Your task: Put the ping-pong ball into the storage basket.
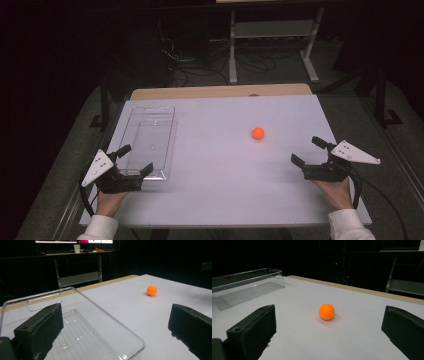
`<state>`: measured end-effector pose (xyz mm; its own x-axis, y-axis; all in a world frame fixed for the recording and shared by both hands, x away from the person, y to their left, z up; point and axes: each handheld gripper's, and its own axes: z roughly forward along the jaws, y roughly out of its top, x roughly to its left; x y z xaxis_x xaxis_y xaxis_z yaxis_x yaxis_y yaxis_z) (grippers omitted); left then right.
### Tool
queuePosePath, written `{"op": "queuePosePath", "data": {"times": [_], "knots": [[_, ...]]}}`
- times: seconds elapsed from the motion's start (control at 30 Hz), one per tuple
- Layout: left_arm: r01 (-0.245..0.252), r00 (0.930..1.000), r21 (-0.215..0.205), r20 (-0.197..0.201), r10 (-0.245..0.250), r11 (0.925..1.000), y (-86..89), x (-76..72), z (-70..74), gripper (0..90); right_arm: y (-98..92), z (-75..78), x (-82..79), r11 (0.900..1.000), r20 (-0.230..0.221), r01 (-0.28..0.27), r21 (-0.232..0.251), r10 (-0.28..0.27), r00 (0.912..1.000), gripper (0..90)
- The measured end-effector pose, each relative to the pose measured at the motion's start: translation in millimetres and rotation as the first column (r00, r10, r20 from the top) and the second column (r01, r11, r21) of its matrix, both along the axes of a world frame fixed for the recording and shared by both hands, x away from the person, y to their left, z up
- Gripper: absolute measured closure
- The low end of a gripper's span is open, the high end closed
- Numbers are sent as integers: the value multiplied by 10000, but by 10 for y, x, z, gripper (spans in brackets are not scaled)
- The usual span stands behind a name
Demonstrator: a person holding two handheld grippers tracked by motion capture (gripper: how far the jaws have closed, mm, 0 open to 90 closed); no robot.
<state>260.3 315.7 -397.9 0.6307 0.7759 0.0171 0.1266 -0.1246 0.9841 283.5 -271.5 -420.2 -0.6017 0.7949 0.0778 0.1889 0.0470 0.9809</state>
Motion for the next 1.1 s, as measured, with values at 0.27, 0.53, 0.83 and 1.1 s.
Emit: {"op": "queuePosePath", "data": {"times": [0.27,0.53,0.83,1.1], "knots": [[339,9991,323,-280,-330,9989,-76,68,41,0,-1,-9,2,10000,-30,30,-21,-30,10000,0],[897,9955,996,-386,-863,9910,-226,169,262,0,21,-27,11,9999,-78,-31,-169,30,10000,0],[1364,9905,1404,-368,-1325,9807,-378,276,444,0,30,-25,6,9997,-60,-90,-209,88,9999,0],[1838,9824,1739,-673,-1745,9675,-524,397,491,0,31,-23,3,9997,-45,-132,-221,131,9999,0]]}}
